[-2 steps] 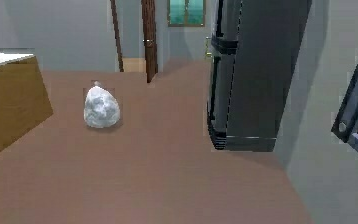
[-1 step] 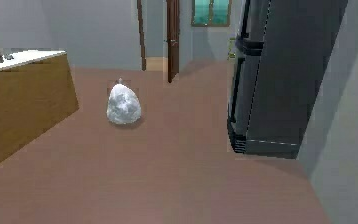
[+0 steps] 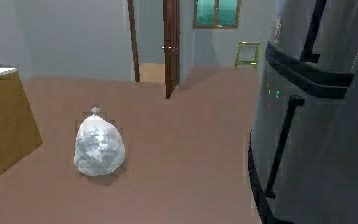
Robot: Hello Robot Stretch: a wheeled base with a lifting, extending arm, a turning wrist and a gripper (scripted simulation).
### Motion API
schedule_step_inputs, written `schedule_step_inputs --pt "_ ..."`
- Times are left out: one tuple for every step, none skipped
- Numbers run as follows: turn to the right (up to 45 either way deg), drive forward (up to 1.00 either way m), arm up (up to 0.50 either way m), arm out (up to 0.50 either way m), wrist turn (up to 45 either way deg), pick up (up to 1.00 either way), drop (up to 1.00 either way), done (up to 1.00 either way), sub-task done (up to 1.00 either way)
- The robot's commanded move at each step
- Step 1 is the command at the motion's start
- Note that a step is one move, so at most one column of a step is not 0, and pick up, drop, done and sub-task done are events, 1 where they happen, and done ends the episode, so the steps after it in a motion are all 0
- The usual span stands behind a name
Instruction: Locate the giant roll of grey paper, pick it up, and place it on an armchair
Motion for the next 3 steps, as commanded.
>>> schedule_step_inputs --pt "-3.0 0.00 0.00 0.00 0.0 0.00 0.00 0.00 0.00" --pt "0.0 0.90 0.00 0.00 0.0 0.00 0.00 0.00 0.00" --pt "12.0 0.00 0.00 0.00 0.0 0.00 0.00 0.00 0.00"
